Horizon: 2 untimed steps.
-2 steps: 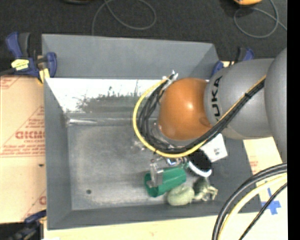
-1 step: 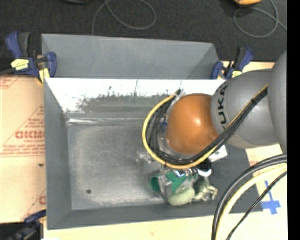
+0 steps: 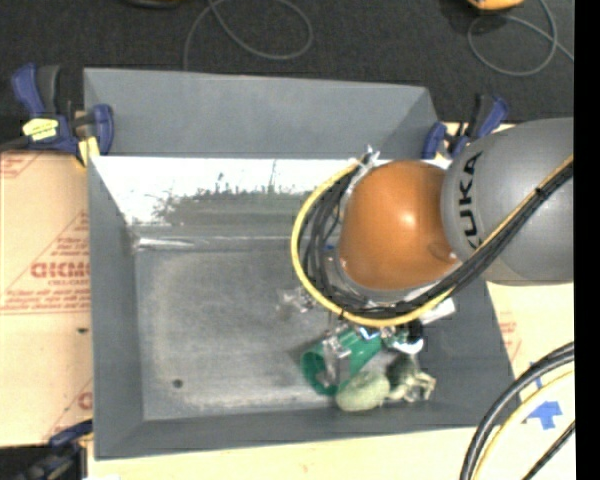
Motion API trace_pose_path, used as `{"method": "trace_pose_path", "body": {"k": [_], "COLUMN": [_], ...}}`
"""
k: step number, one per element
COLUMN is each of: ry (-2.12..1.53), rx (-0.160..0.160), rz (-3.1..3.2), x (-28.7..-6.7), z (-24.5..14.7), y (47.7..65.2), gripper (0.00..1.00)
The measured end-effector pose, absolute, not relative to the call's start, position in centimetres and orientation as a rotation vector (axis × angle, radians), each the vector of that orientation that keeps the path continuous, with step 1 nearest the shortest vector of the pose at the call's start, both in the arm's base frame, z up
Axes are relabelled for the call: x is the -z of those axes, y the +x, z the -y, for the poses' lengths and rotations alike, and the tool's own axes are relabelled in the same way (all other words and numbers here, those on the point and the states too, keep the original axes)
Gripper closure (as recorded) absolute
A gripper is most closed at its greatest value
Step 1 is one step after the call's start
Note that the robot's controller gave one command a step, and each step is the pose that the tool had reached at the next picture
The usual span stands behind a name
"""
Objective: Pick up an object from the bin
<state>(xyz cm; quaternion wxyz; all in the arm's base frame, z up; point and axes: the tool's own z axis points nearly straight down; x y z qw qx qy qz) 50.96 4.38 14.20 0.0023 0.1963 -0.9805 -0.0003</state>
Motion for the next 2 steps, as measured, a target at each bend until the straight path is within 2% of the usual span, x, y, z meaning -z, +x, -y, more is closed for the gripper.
{"method": "trace_pose_path", "body": {"k": [1, 2], "ry": [0.935, 1.416], "rx": [-0.002, -0.003], "rz": [3.006, 2.809], "x": [-16.8, -13.5], "z": [-3.9, -2.9], "y": [51.3, 52.0], "gripper": [0.0, 0.0]}}
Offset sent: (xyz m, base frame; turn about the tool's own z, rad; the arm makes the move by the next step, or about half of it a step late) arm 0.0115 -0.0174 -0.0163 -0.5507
